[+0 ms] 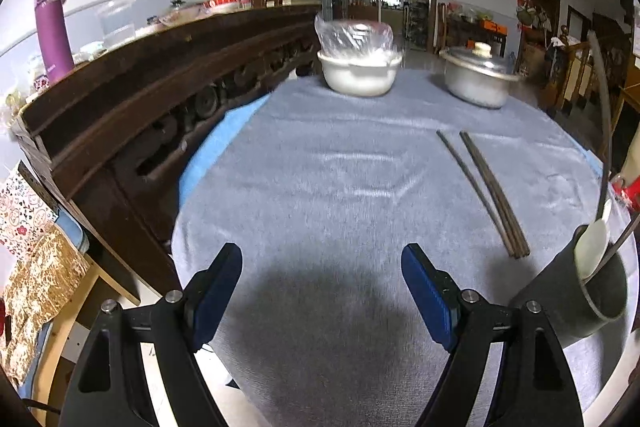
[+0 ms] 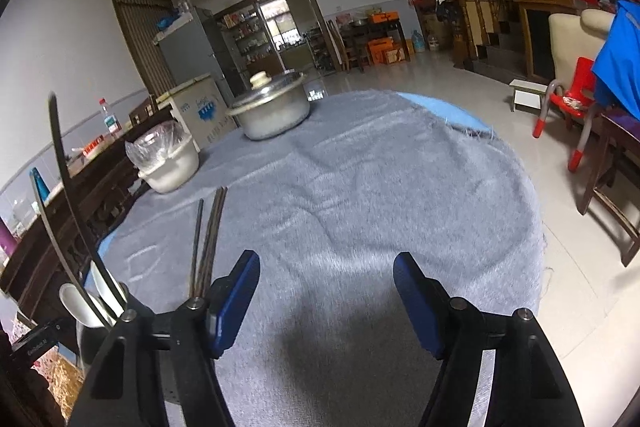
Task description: Organize utensils
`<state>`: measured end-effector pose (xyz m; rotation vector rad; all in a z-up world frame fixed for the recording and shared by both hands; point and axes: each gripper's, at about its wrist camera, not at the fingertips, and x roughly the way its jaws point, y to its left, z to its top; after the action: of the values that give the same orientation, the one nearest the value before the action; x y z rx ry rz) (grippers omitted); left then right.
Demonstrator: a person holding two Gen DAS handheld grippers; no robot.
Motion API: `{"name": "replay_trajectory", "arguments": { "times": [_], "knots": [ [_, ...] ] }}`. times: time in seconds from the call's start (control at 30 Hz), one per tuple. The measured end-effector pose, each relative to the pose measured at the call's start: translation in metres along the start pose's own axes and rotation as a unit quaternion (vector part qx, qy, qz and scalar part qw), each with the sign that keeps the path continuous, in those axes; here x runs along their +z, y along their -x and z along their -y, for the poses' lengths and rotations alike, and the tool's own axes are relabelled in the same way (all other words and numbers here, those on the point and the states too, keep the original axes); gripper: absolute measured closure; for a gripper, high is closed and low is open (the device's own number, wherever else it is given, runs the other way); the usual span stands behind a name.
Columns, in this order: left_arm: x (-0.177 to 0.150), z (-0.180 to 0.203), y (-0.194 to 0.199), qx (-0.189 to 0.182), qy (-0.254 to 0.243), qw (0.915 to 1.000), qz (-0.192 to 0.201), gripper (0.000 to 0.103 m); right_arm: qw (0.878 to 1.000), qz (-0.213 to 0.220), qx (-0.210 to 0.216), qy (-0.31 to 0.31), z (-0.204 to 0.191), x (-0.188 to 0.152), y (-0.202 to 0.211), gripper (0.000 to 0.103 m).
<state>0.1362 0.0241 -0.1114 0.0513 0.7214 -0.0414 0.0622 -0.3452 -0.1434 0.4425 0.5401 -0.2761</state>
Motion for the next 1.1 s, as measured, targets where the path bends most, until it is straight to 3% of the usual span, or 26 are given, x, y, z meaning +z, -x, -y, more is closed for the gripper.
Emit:
{"name": "replay_trajectory", "arguments": {
  "times": [0.1,0.27,0.43,0.77,1.03,1.1],
  "knots": [
    [-0.003,-0.002,0.006,-0.002,0.004,0.9999,0.010,0.021,1.000,0.008,0.008,-0.004,0.003,0.001,0.006,0.031],
    [-0.008,-0.001,-0.001,-0.002,-0.003,0.9999,-0.014,0.021,1.000,-0.011,0.013,-0.017,0.012,-0.005,-0.001,0.031],
    [0.006,-0.004,-0.004,-0.004,0.005,1.0000,0.000,0.021,0.999,-0.012,0.029,-0.008,0.007,0.005,-0.009,0.031],
    [0.024,-0.002,-0.034,-0.013,0.019,0.9996,-0.018,0.021,0.995,-0.059,0.080,-0.003,-0.006,0.037,-0.065,0.031],
    [0.039,0.010,-0.051,-0.019,0.001,0.9996,-0.022,0.021,0.986,-0.097,0.133,0.024,-0.030,0.058,-0.110,0.031],
    [0.046,0.015,-0.056,-0.020,-0.008,0.9996,-0.018,0.021,0.983,-0.111,0.143,0.027,-0.035,0.063,-0.123,0.036]
  ]
}}
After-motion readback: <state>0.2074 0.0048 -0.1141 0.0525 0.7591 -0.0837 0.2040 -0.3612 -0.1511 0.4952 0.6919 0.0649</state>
